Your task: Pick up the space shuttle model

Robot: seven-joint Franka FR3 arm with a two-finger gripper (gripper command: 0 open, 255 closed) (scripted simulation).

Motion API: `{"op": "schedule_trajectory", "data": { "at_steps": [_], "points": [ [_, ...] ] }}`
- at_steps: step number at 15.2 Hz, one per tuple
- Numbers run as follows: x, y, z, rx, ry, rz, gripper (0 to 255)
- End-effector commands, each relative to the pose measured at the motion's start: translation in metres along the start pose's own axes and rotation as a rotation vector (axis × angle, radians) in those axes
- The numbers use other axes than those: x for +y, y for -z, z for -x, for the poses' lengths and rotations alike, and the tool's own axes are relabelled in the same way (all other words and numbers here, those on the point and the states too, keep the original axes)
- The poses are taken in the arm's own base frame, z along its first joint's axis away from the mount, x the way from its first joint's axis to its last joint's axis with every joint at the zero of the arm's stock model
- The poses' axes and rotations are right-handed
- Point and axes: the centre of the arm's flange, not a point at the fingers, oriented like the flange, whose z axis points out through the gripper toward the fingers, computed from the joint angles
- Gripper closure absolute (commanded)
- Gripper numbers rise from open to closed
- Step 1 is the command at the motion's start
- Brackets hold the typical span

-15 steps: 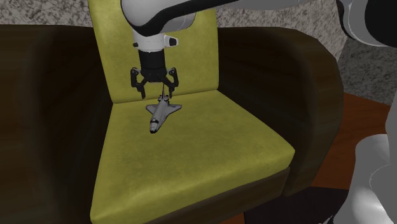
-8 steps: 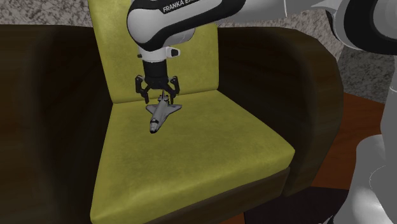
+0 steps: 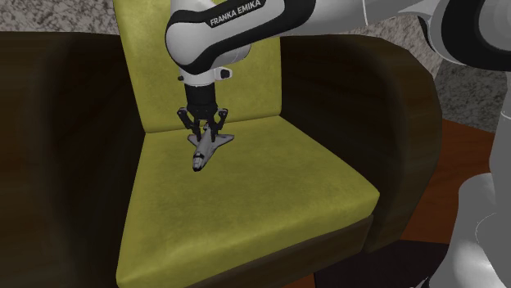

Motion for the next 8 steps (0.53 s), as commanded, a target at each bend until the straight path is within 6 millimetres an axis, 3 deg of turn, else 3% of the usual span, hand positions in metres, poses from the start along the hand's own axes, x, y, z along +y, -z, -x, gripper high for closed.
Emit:
{"op": "schedule_trajectory", "data": {
  "at_steps": [1,5,8],
  "points": [
    [0.000,-0.001,0.000,0.000,0.000,0.001,255],
    [0.000,-0.001,0.000,0.000,0.000,0.001,255],
    [-0.001,0.015,-0.001,0.000,0.000,0.001,255]
  ]
}}
